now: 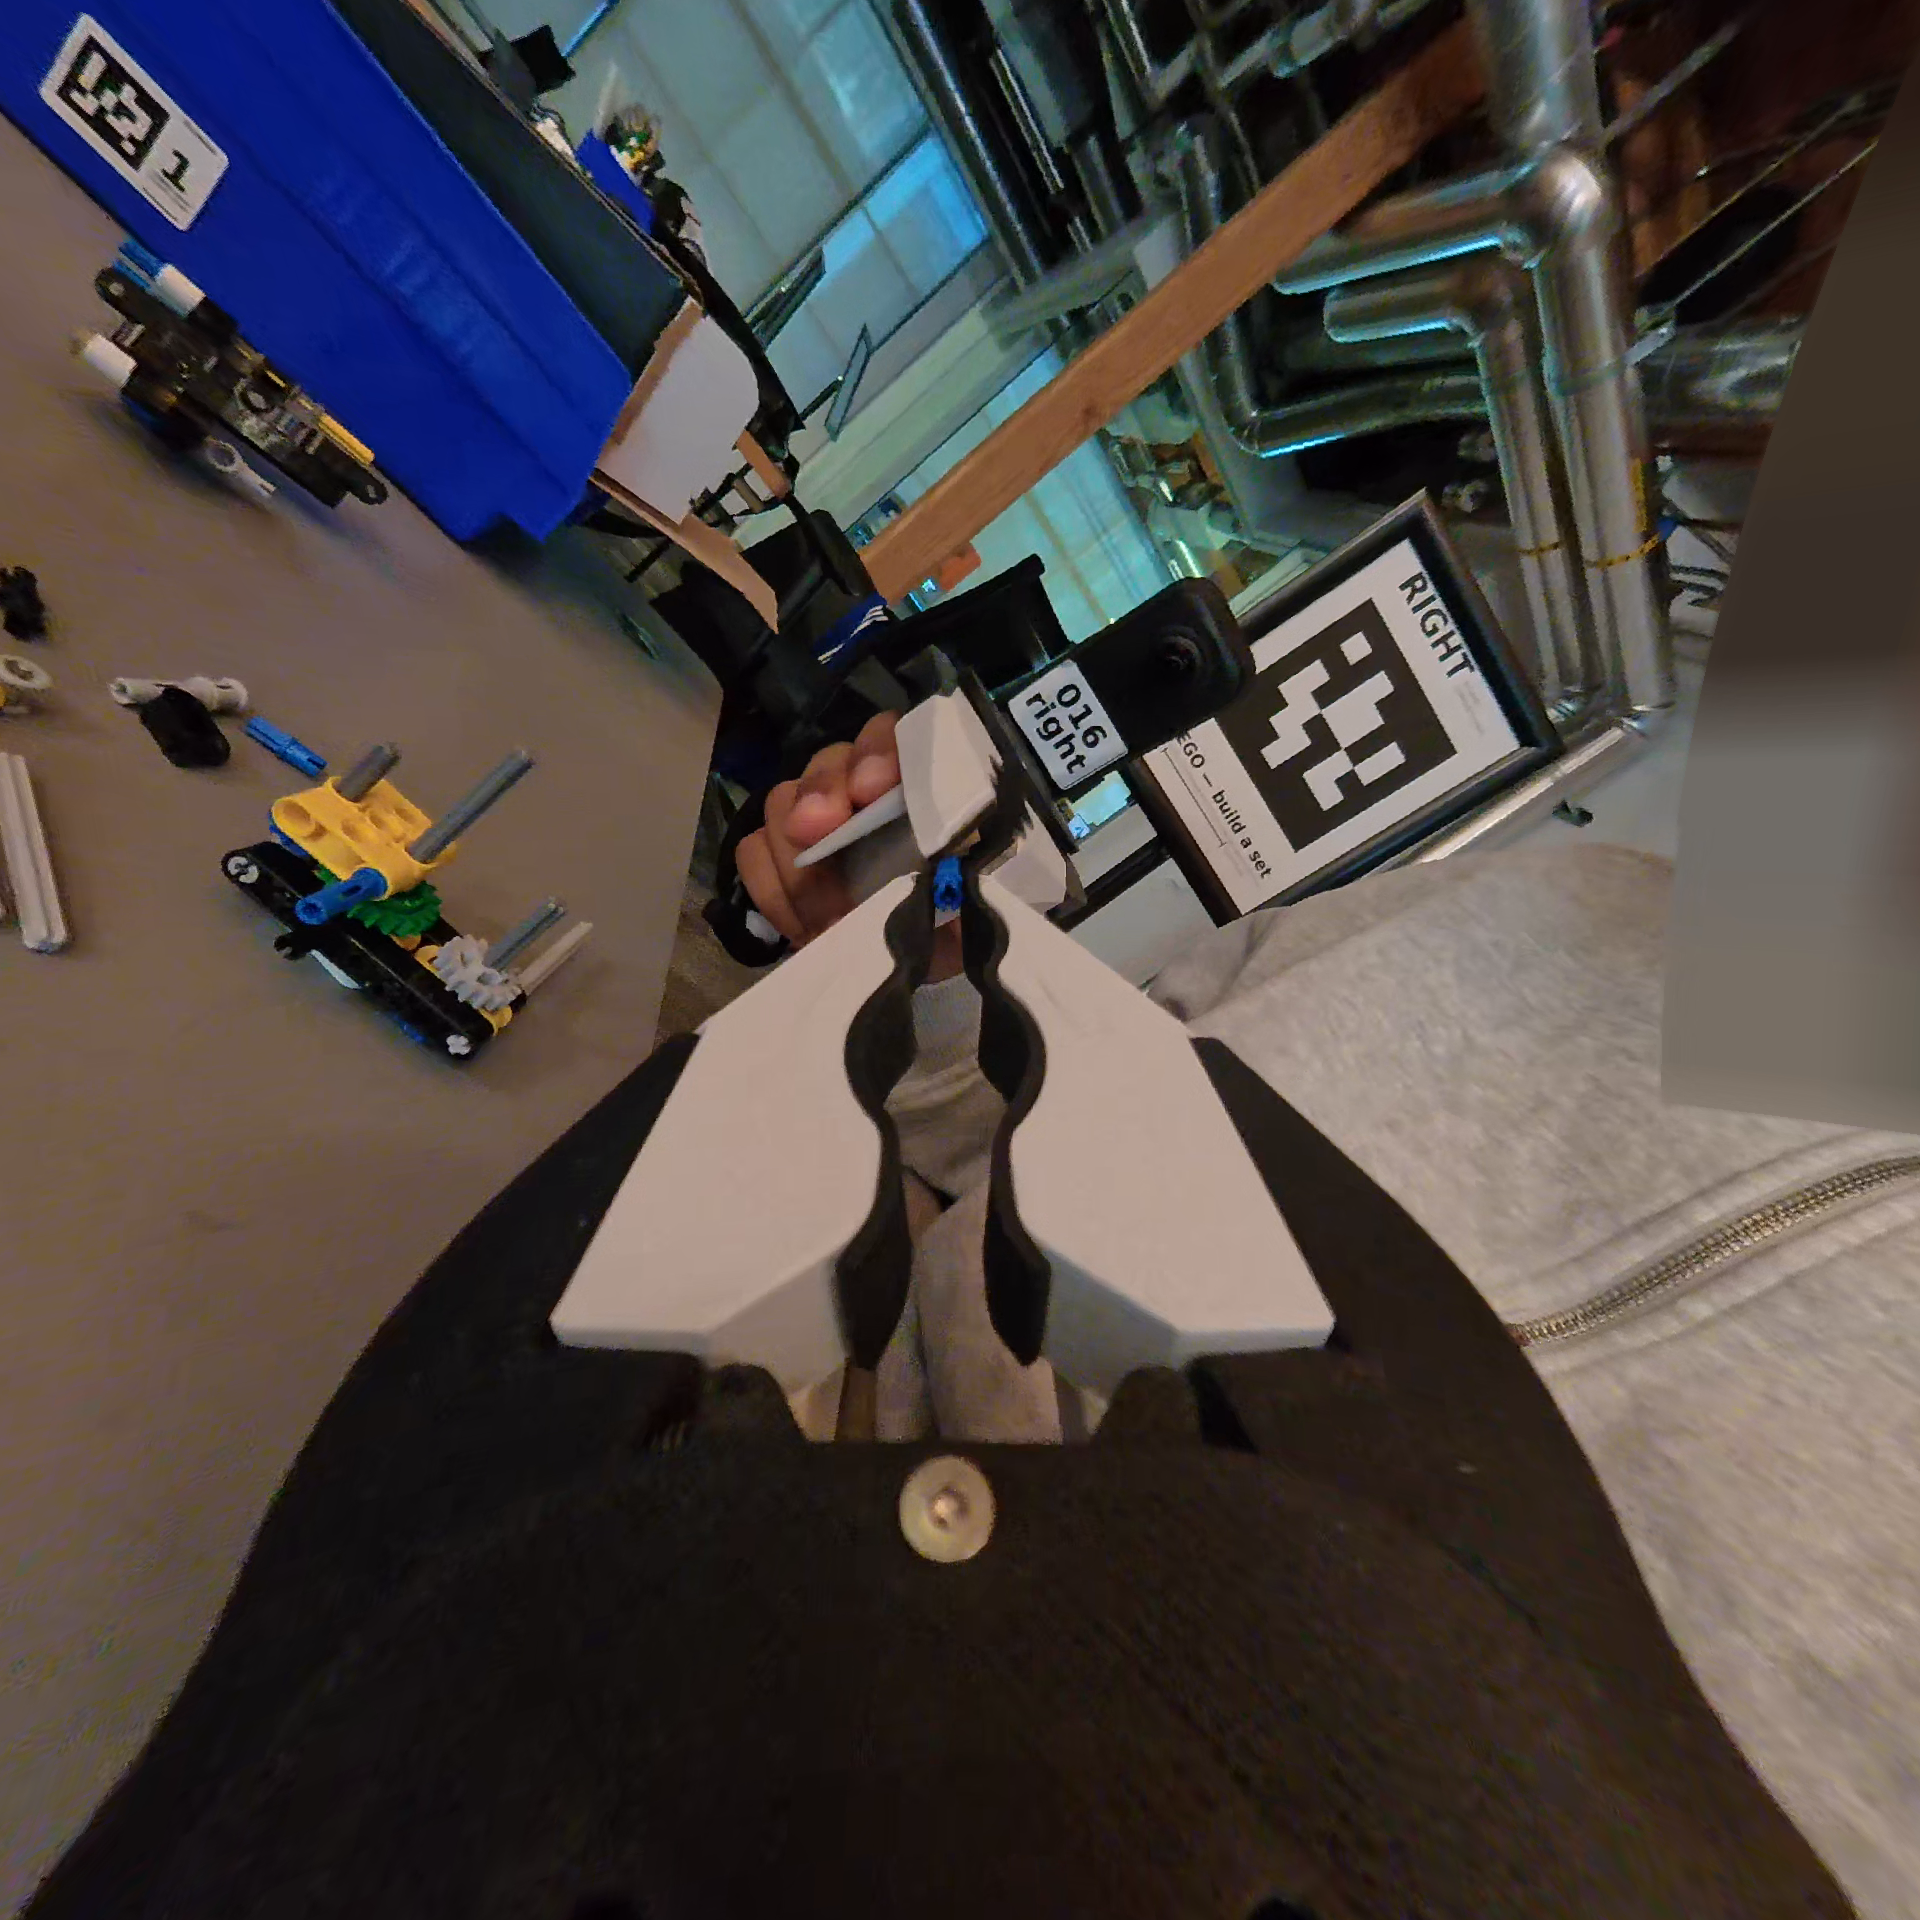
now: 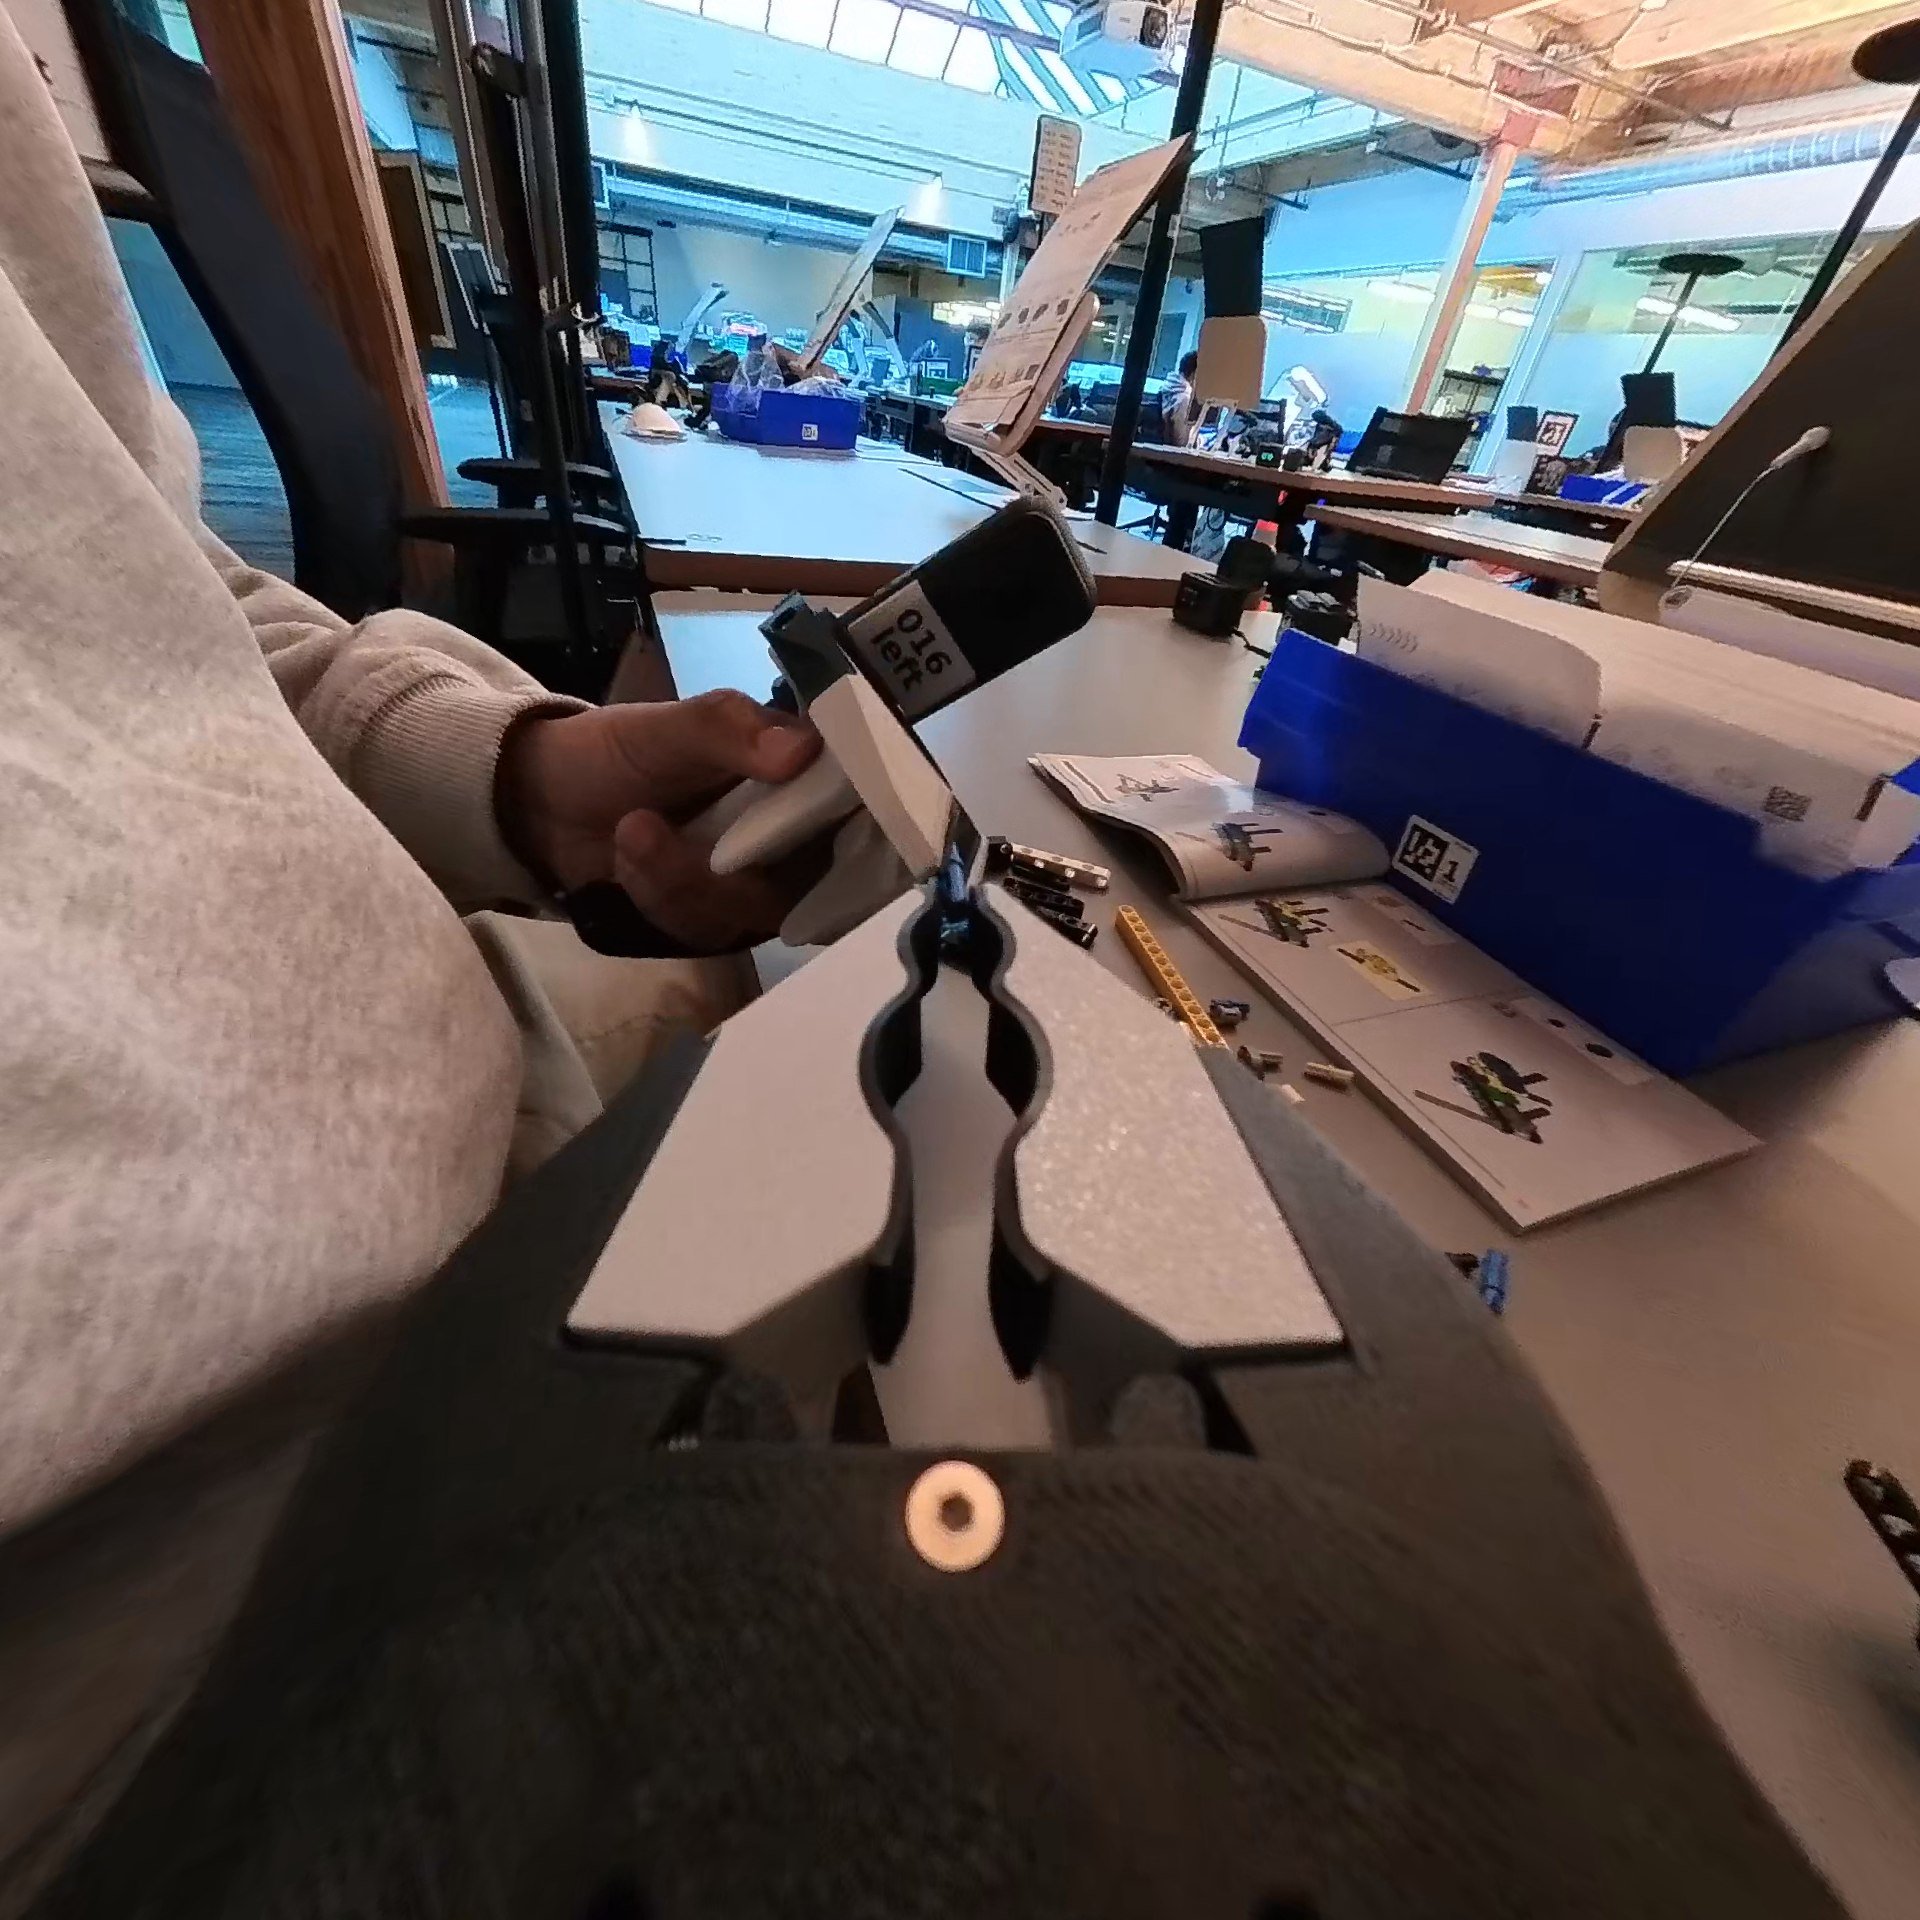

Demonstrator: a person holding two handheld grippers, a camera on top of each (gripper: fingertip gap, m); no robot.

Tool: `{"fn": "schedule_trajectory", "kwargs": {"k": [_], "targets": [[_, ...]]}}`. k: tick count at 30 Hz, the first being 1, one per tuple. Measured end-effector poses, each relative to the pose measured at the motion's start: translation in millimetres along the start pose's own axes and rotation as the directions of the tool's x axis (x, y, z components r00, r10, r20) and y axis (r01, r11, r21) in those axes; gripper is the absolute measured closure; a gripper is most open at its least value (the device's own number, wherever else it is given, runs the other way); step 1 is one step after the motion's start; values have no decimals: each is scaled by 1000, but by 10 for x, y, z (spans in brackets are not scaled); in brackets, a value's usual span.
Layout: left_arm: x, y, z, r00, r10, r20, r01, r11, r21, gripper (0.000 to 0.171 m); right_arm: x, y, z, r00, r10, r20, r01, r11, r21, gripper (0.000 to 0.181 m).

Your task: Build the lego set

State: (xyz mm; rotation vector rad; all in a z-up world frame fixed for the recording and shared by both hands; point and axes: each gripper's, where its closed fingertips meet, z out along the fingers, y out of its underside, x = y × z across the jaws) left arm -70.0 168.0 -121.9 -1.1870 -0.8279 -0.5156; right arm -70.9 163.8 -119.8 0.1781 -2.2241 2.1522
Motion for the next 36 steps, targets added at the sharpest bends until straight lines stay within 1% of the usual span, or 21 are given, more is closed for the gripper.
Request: {"fn": "schedule_trajectory", "kwargs": {"k": [5,8,13,17,21,24,27,36], "targets": [[3,5,-7,1000,-20,-23,20,1000,-5,169,-10,2,4,1000,8,11,-8,1000,-2,179],[14,16,-14,999,4,-38,-5,1000,-20,169,-27,4,8,999,39,38,-40,999,6,179],[43,46,-17,993,105,-47,-108,993,-50,169,-64,3,5,987,120,103,-122,992,17,179],[58,75,-31,978,205,-48,-208,976,-71,169,-91,18,16,979,152,135,-155,988,13,179],[47,111,-35,962,269,-38,-272,958,-94,170,-108,16,15,964,203,172,-209,978,16,178],[47,104,-33,963,266,-41,-269,959,-88,170,-104,13,15,960,216,176,-223,975,17,179],[26,107,-38,970,241,-42,-244,965,-93,170,-97,31,20,966,199,166,-204,979,13,178],[-23,151,-54,979,198,-40,-201,970,-140,169,-102,90,32,971,175,163,-175,984,-10,178]]}}
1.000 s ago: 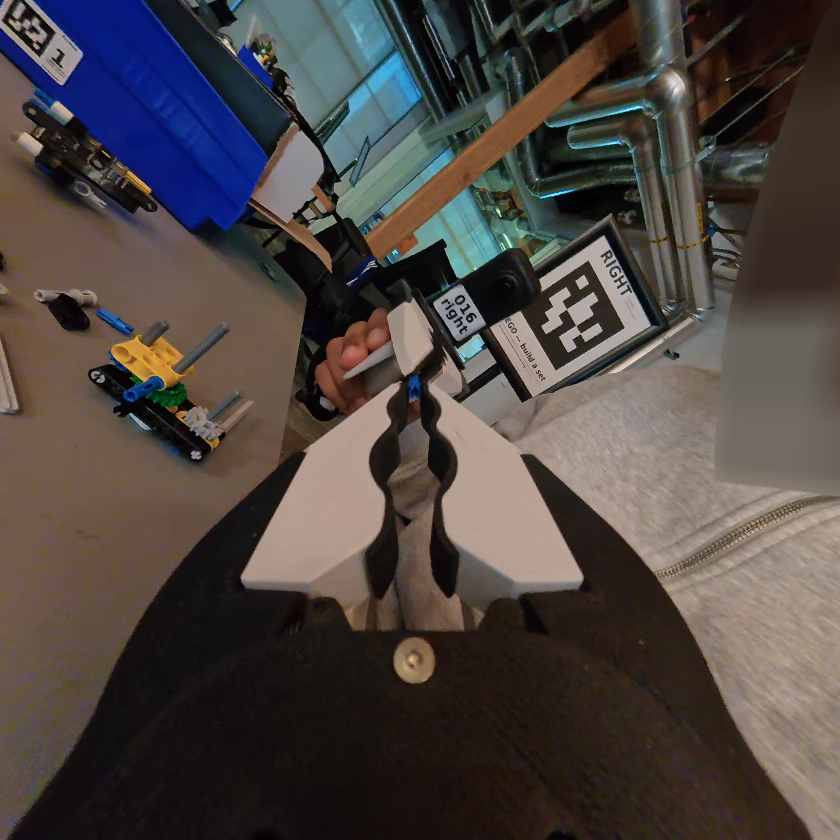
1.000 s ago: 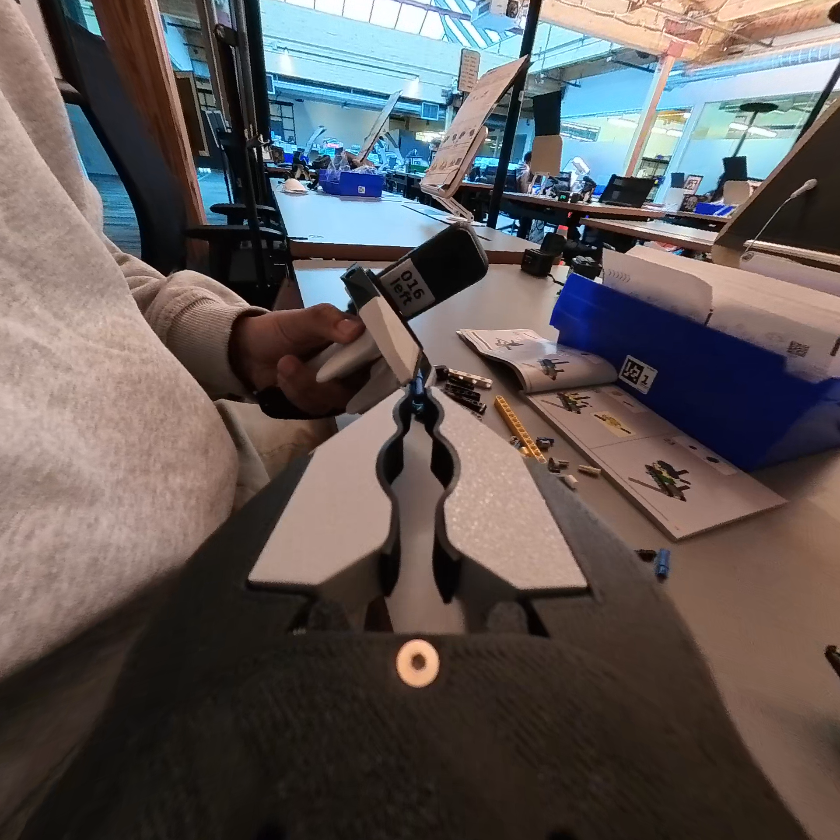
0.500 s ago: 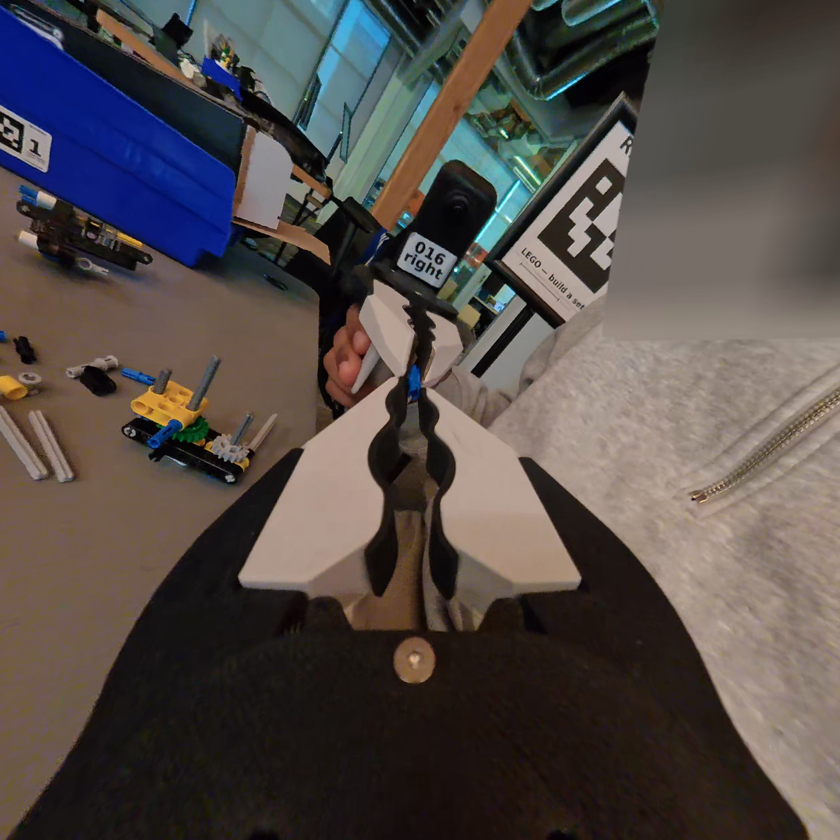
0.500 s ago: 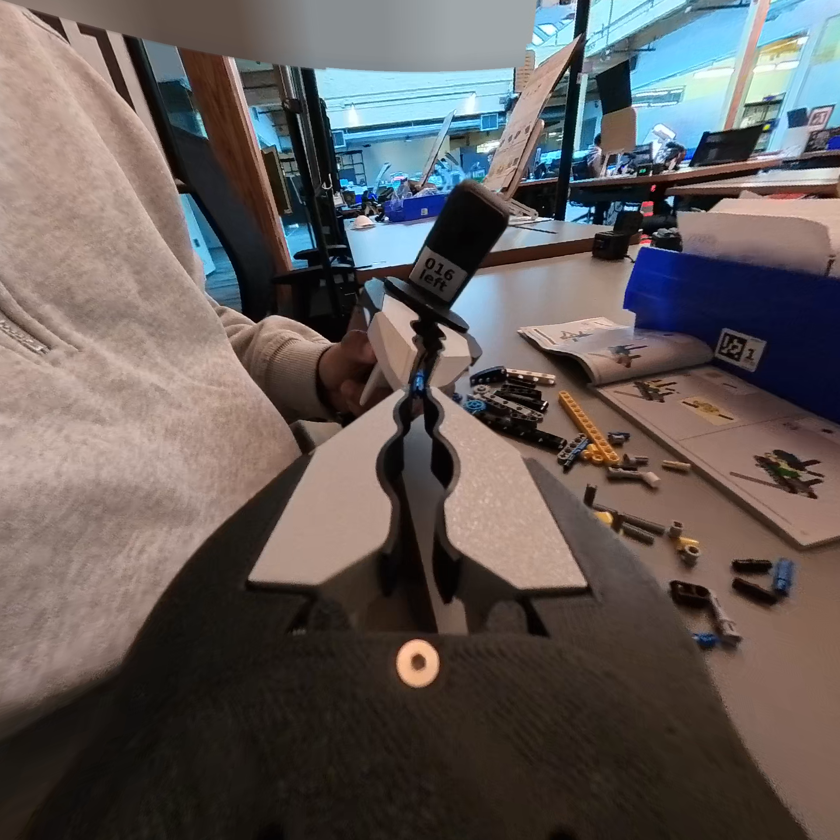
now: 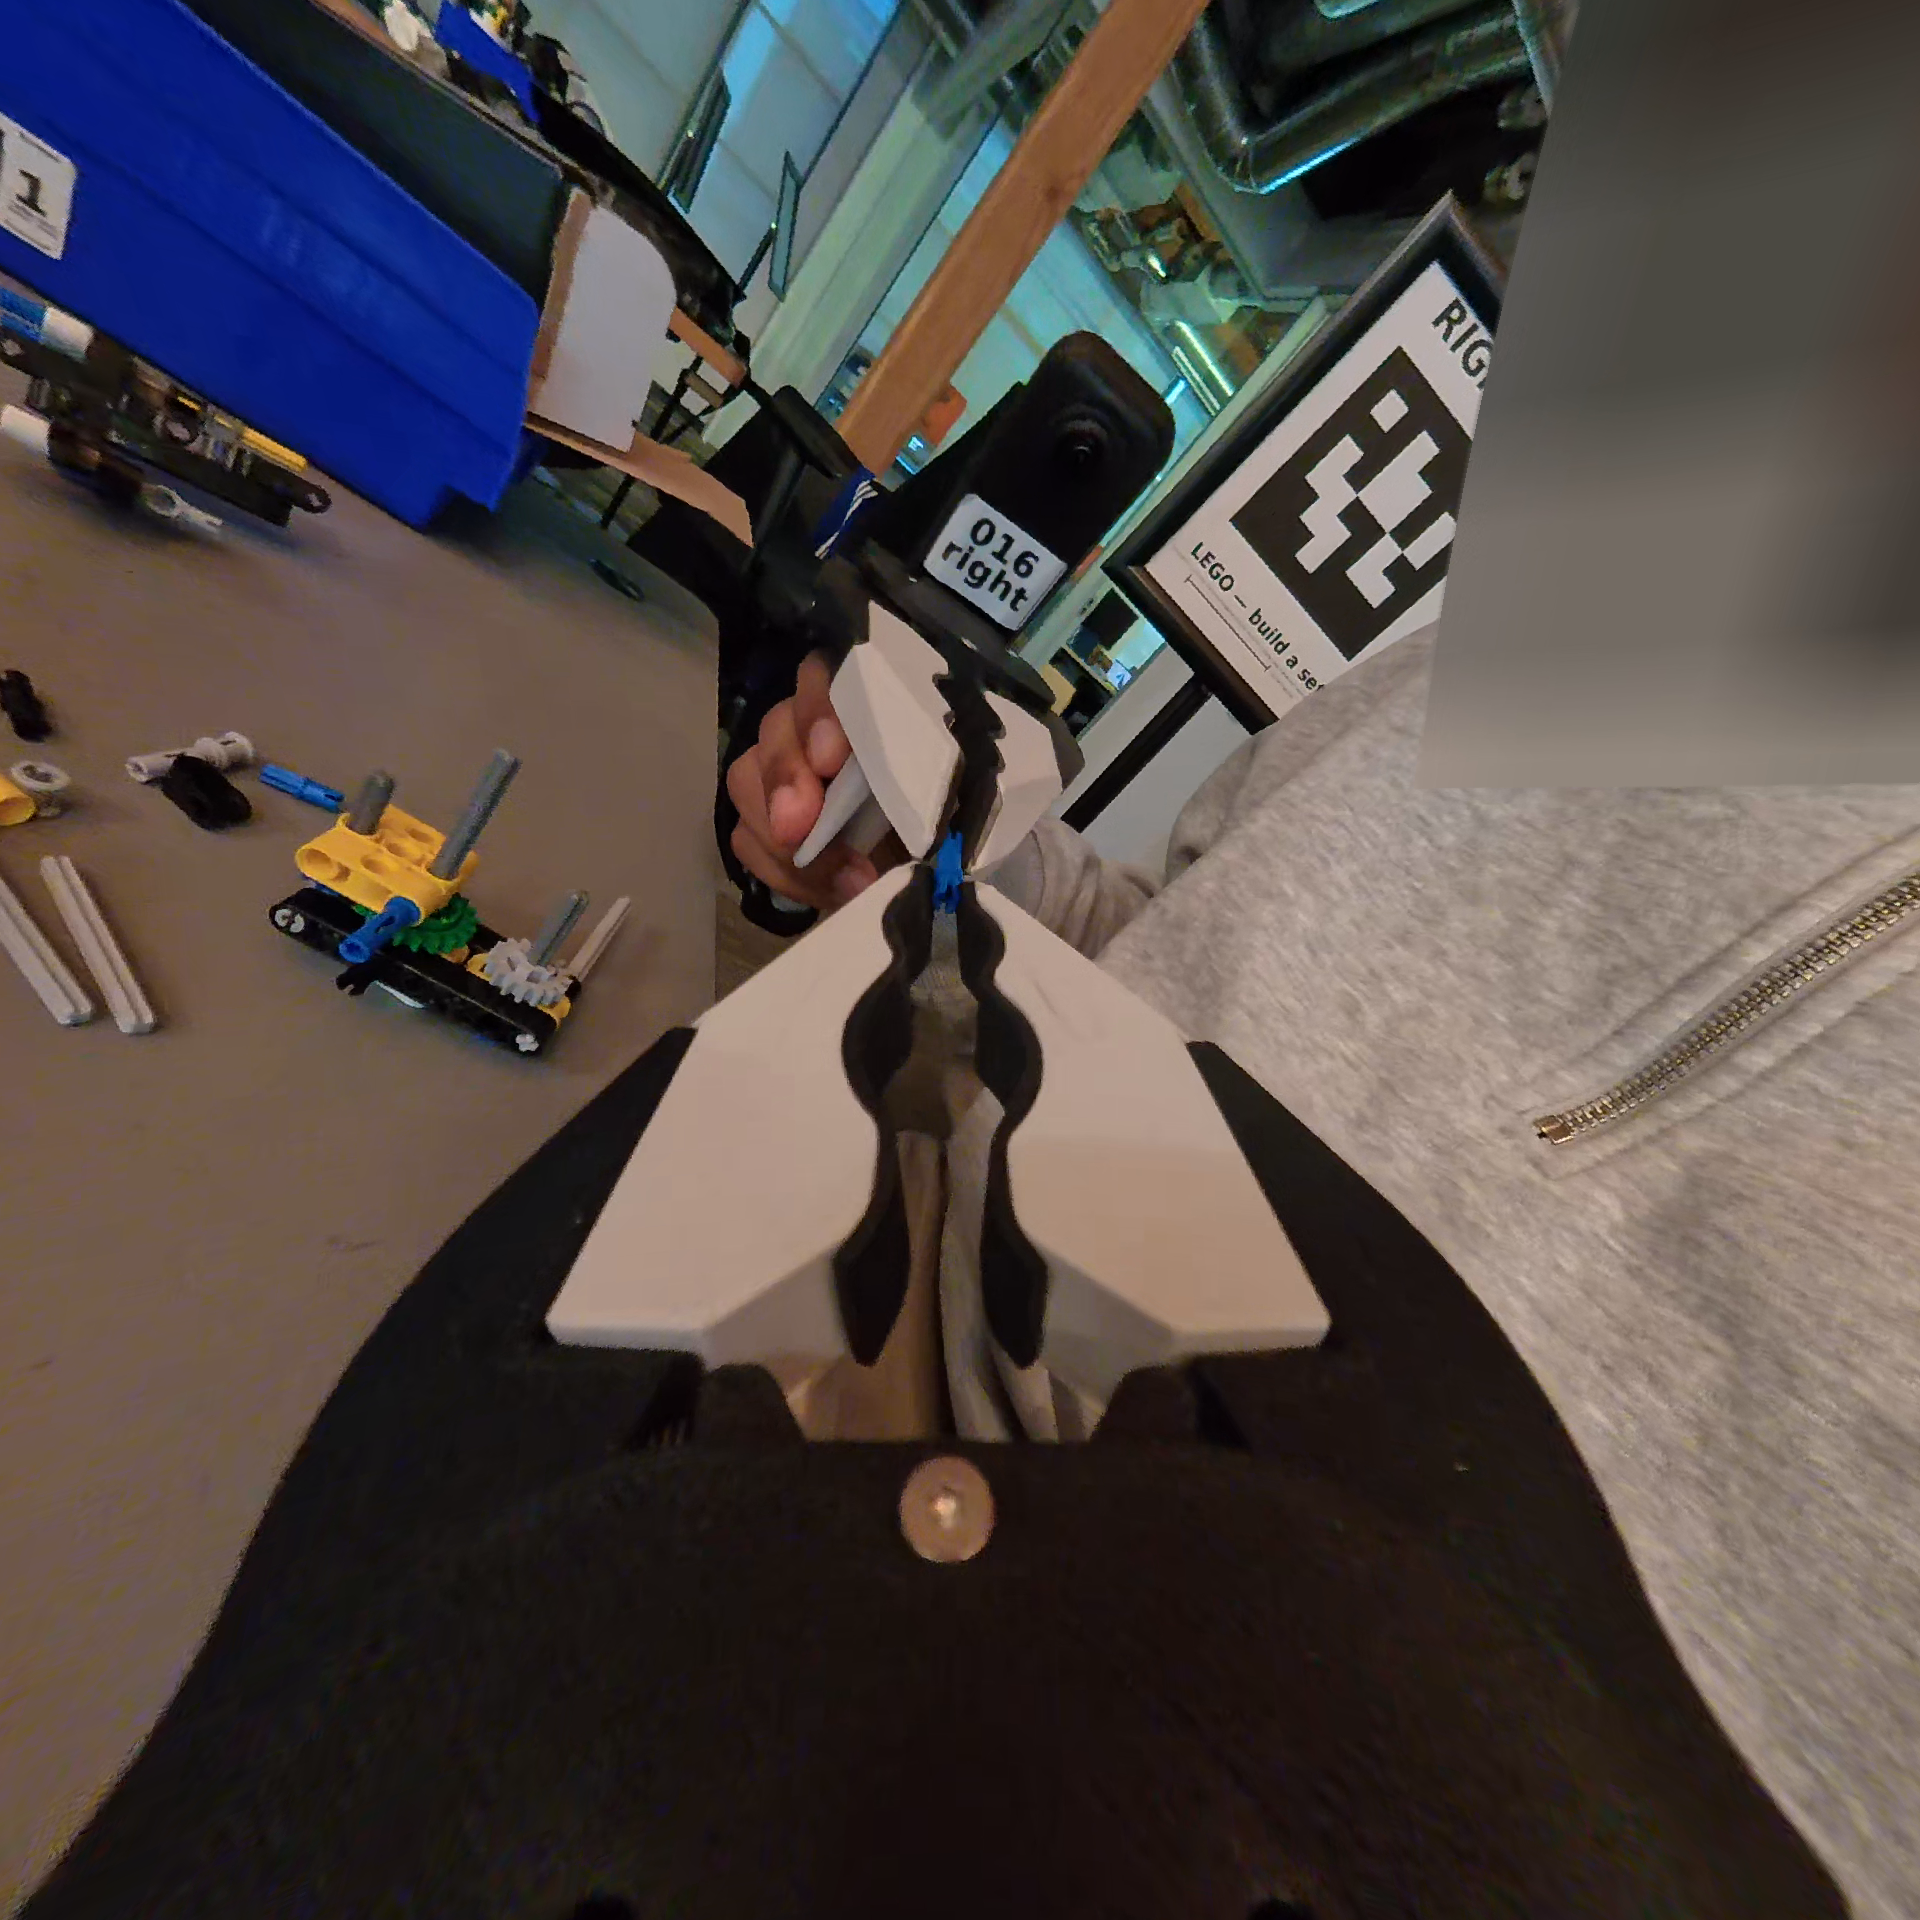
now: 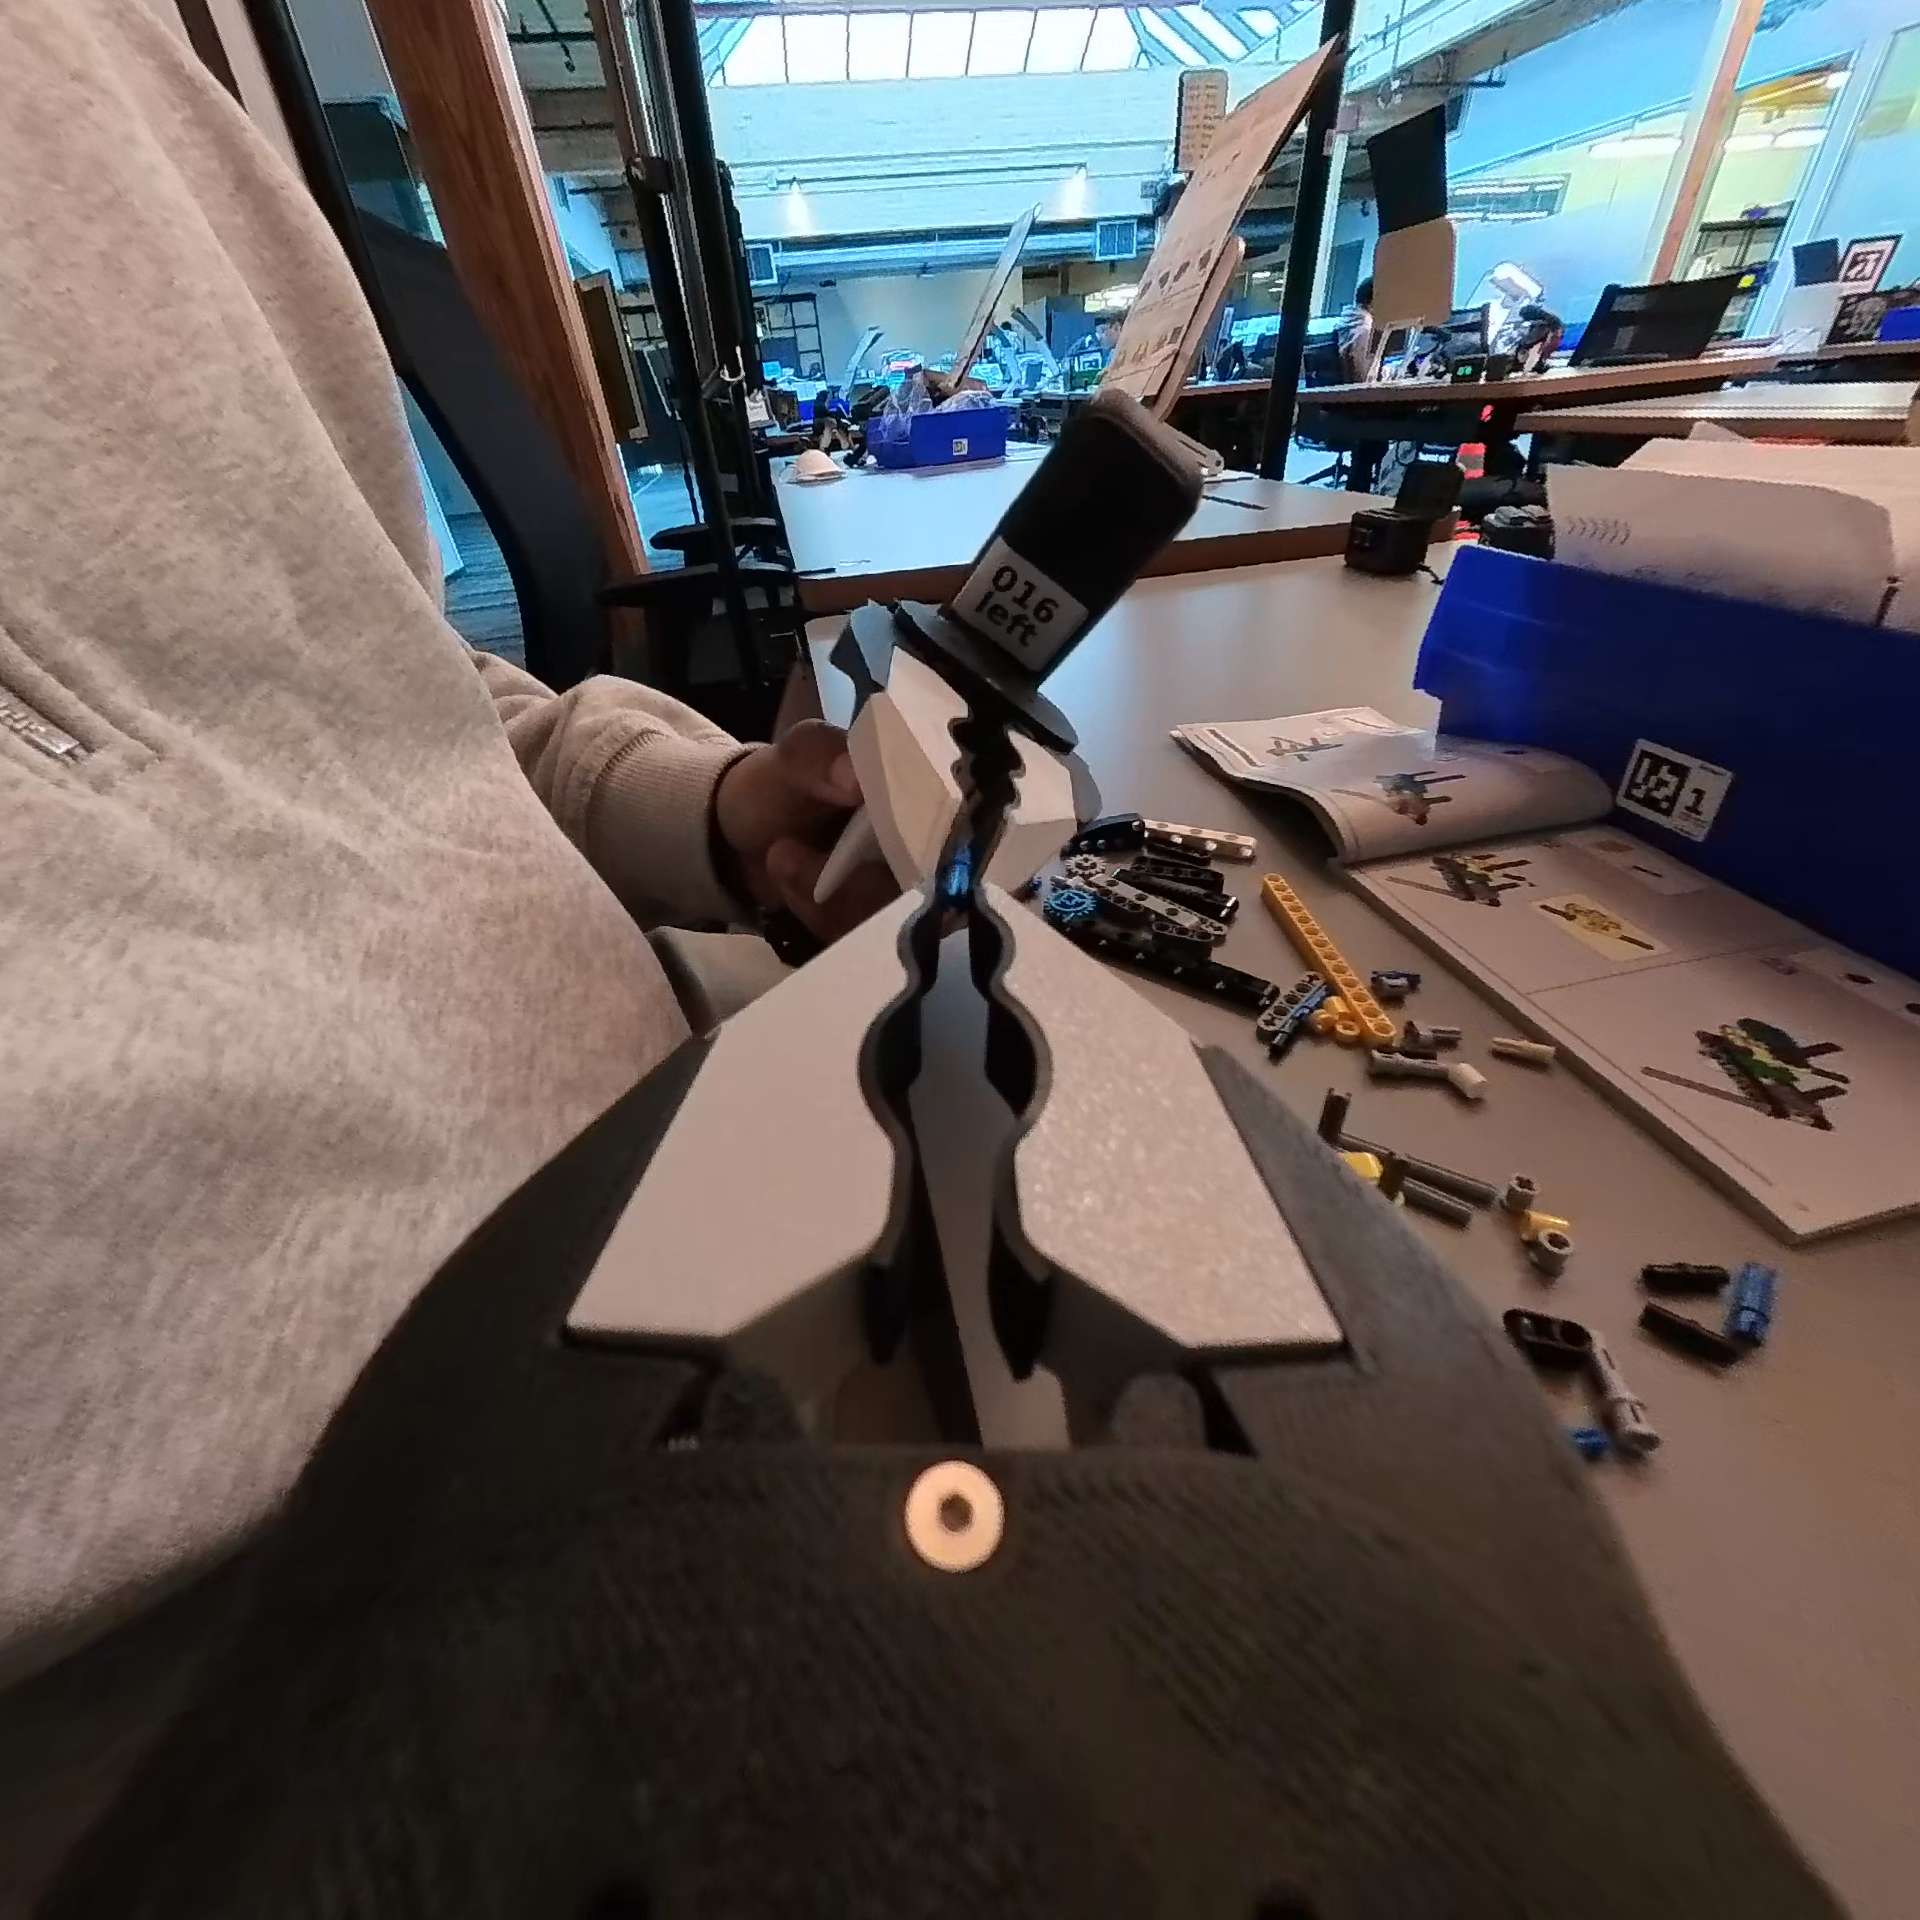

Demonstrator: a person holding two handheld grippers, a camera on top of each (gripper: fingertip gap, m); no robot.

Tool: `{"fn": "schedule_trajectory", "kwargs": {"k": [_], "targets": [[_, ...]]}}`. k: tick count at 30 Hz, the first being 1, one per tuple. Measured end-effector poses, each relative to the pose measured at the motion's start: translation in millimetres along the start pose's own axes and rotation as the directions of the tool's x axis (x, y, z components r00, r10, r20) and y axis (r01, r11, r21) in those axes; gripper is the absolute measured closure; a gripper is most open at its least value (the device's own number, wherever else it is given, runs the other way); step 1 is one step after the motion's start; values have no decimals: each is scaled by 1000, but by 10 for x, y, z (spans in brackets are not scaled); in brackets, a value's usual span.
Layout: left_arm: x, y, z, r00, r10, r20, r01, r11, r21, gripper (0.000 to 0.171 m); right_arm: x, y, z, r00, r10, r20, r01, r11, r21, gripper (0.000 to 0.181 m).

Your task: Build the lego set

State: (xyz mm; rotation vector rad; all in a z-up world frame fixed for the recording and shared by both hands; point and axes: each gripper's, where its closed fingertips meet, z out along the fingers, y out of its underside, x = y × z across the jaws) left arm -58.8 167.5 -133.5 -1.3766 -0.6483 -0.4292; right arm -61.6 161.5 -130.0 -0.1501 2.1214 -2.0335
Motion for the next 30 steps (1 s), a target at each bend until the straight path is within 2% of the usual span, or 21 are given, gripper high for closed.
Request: {"fn": "schedule_trajectory", "kwargs": {"k": [6,13,19,23,25,28,30], "targets": [[-48,81,-17,999,-38,5,39,997,-63,170,-9,103,18,1000,0,17,1,999,-50,178],[-106,157,-24,998,16,59,-8,992,-127,170,-7,207,29,998,51,38,-46,993,-109,178],[-244,172,-7,985,74,153,-54,990,-131,167,96,301,-18,999,49,-14,-51,981,-187,178],[-329,58,-45,964,136,229,-114,988,-105,152,336,323,-297,992,9,-128,-37,976,-213,178],[-446,1,-78,940,178,291,-149,981,-121,138,490,367,-459,984,16,-179,-55,974,-218,179],[-633,-69,-98,902,243,357,-184,964,-191,122,586,358,-551,979,91,-183,-127,972,-199,179],[-735,-88,-73,882,300,364,-206,939,-274,122,665,409,-572,973,108,-205,-157,958,-238,179]]}}
